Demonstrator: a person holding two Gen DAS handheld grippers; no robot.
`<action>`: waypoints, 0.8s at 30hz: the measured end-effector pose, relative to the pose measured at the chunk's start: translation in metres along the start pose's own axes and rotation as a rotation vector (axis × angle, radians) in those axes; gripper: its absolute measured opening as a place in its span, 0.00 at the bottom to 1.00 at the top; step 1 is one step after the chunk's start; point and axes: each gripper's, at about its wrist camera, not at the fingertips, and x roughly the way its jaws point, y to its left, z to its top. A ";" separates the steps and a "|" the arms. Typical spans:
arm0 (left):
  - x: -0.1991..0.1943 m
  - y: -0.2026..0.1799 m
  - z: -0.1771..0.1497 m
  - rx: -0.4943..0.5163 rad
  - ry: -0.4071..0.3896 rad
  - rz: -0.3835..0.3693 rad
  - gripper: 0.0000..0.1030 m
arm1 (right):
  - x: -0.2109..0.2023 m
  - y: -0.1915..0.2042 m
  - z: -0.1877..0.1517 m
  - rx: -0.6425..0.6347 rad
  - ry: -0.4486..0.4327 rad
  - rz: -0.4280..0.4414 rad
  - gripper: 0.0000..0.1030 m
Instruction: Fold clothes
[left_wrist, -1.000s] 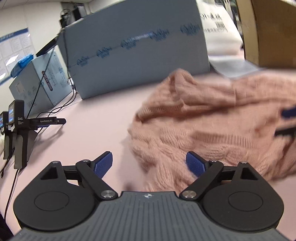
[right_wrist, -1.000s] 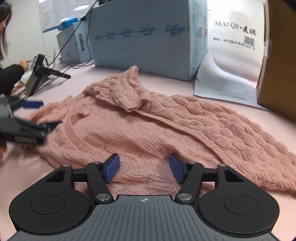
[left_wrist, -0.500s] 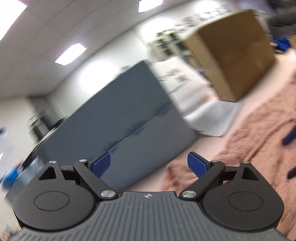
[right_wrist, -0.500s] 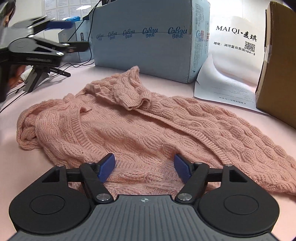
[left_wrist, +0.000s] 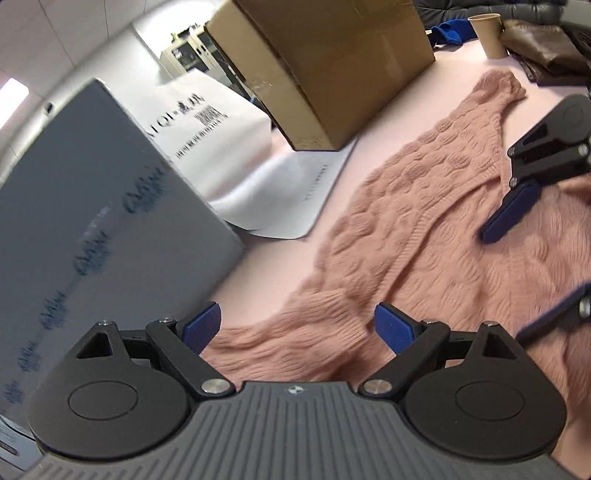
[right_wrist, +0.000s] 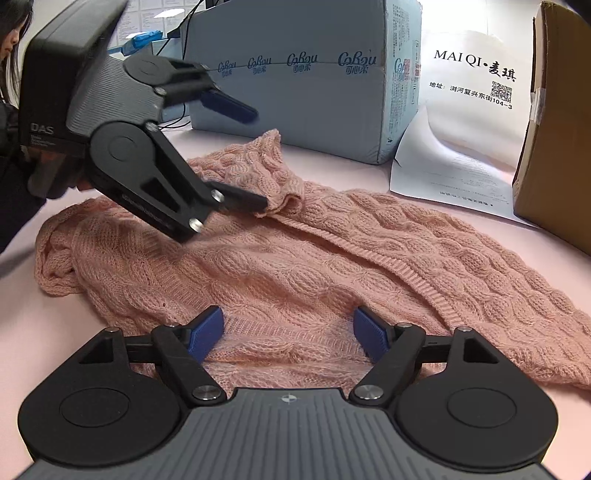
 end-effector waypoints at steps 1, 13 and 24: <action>0.005 -0.003 0.001 -0.005 0.019 0.002 0.87 | 0.000 0.000 0.000 -0.001 0.001 -0.004 0.79; 0.007 0.065 -0.002 -0.478 0.023 -0.065 0.15 | -0.001 -0.003 -0.002 -0.004 0.006 -0.014 0.86; -0.003 0.088 0.005 -0.577 0.107 -0.199 0.16 | -0.003 -0.006 -0.004 -0.005 0.009 -0.014 0.88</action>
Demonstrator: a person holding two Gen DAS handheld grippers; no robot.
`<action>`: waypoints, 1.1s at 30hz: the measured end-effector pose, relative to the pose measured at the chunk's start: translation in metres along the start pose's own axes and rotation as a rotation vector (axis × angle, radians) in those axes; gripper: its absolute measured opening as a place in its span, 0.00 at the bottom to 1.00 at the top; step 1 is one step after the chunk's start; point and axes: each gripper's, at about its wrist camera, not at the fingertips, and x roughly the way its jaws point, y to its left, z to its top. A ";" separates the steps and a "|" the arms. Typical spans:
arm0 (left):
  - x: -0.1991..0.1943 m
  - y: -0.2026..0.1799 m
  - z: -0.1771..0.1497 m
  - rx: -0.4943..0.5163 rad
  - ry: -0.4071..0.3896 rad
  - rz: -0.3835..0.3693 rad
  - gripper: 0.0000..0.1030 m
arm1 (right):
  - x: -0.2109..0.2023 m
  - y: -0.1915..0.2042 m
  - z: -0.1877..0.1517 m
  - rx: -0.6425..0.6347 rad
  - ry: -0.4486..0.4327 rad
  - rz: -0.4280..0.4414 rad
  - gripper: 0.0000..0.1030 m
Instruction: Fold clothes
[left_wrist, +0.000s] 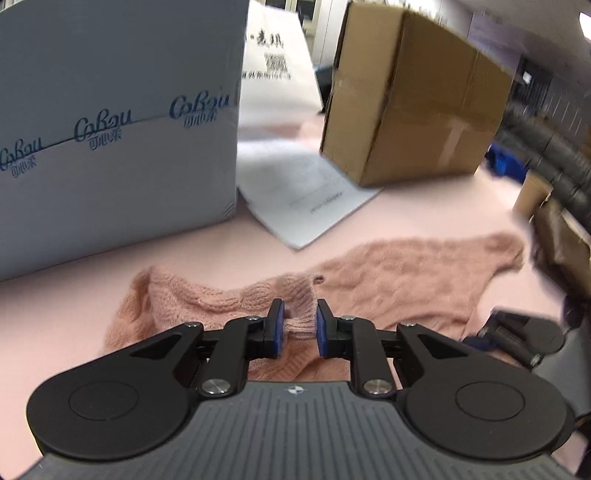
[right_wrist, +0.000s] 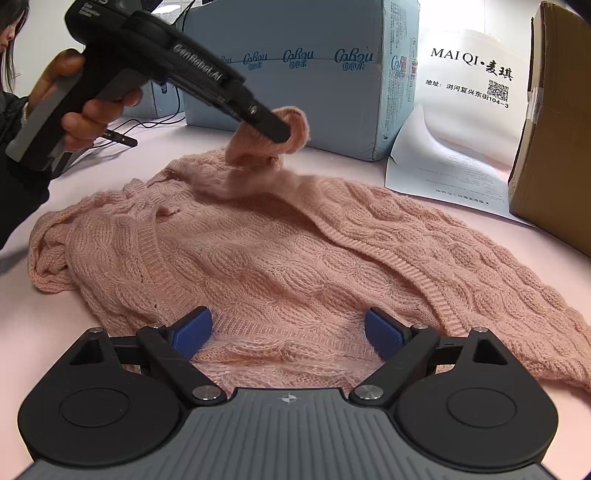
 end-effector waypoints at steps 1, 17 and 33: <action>0.002 0.000 0.000 0.004 -0.004 0.047 0.15 | 0.000 0.001 0.001 0.000 0.000 -0.001 0.88; 0.013 -0.032 0.113 -0.006 -0.255 0.082 0.15 | 0.000 0.001 0.001 -0.002 0.002 0.005 0.89; 0.009 -0.035 0.056 0.344 -0.133 0.197 0.82 | 0.000 0.001 0.000 -0.003 0.002 0.017 0.91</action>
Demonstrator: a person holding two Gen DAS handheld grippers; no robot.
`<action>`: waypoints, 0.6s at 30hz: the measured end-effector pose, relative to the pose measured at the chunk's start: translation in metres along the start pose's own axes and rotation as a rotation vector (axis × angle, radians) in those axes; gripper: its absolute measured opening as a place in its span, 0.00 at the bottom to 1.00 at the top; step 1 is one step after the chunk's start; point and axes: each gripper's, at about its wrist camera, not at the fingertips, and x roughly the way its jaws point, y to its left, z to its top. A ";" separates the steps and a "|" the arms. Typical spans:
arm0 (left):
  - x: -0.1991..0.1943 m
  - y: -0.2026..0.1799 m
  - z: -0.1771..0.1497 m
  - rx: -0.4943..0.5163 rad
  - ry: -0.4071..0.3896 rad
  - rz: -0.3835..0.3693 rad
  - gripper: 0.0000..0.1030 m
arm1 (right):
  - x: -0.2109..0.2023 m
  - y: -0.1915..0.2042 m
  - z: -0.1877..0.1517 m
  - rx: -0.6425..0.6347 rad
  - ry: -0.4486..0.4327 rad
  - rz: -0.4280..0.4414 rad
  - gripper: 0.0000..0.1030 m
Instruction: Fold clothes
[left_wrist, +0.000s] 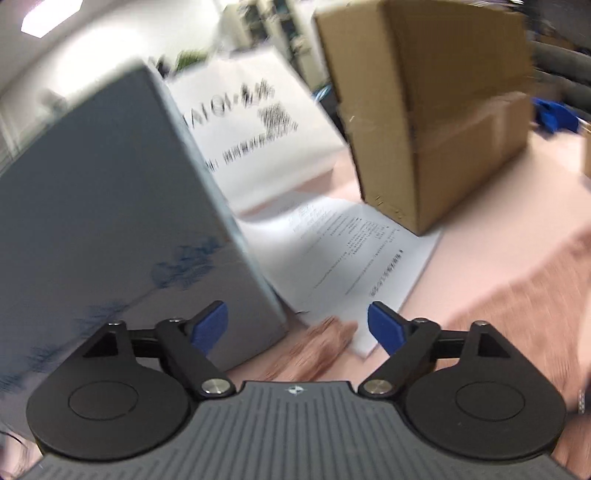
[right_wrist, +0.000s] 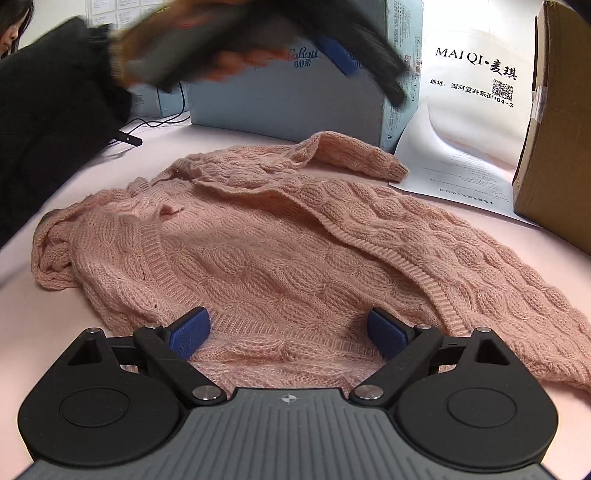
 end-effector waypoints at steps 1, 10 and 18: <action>-0.001 0.002 -0.008 0.002 0.018 0.015 0.82 | 0.000 0.000 0.000 -0.001 0.000 0.000 0.91; 0.070 0.012 -0.032 -0.318 0.113 0.258 0.70 | 0.000 0.001 0.000 -0.003 0.001 -0.005 0.93; 0.078 -0.043 -0.037 0.031 0.191 0.255 0.63 | 0.000 -0.002 -0.001 -0.005 0.004 0.021 0.96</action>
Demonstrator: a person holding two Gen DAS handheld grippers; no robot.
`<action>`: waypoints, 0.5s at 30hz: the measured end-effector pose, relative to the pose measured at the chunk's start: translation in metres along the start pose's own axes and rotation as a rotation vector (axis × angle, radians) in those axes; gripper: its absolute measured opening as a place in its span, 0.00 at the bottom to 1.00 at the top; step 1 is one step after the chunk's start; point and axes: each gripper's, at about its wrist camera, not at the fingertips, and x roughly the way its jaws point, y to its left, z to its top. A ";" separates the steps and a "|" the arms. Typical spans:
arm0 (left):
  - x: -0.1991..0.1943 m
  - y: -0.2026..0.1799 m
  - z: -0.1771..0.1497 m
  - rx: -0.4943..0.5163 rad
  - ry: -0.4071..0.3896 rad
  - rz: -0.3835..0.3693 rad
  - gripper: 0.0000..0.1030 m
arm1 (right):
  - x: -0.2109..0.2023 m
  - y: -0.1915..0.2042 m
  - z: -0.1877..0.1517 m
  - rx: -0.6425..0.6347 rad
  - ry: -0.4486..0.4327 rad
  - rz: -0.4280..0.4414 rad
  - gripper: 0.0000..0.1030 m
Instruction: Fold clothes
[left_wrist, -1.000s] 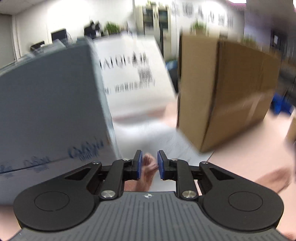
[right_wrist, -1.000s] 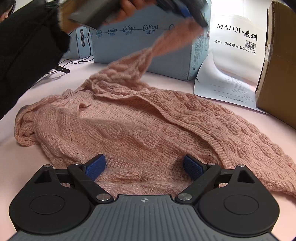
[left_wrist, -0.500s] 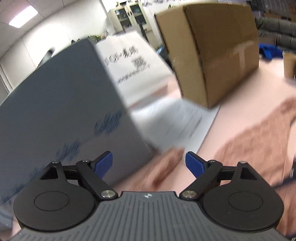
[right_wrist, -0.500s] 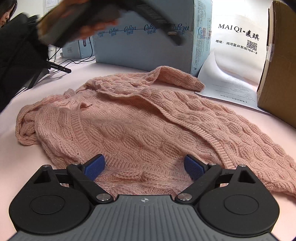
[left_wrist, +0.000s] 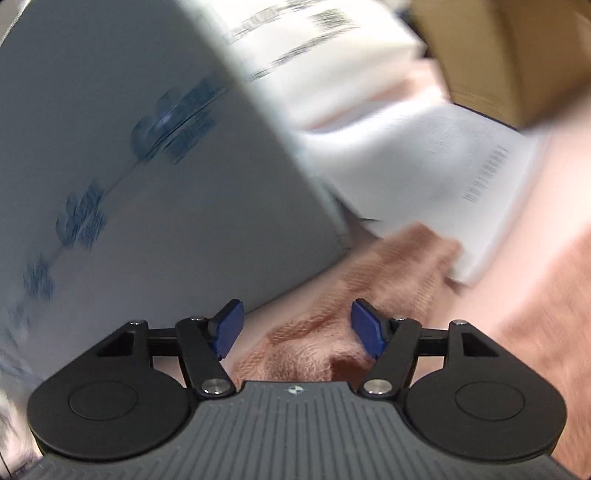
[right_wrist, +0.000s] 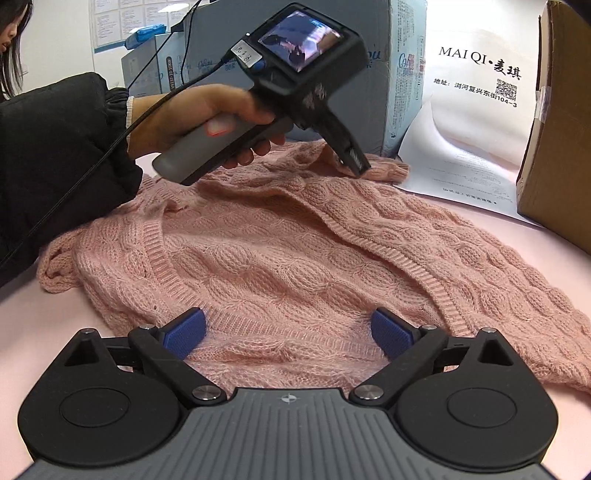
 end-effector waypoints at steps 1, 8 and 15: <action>-0.015 0.005 0.000 -0.007 -0.016 0.000 0.63 | 0.000 0.000 0.000 0.000 0.000 0.001 0.96; -0.185 0.079 -0.062 -0.215 -0.251 -0.011 0.86 | -0.002 0.003 -0.001 -0.004 -0.005 -0.005 0.96; -0.253 0.081 -0.197 -0.237 -0.062 -0.156 0.87 | -0.026 0.029 -0.001 -0.135 -0.100 0.128 0.94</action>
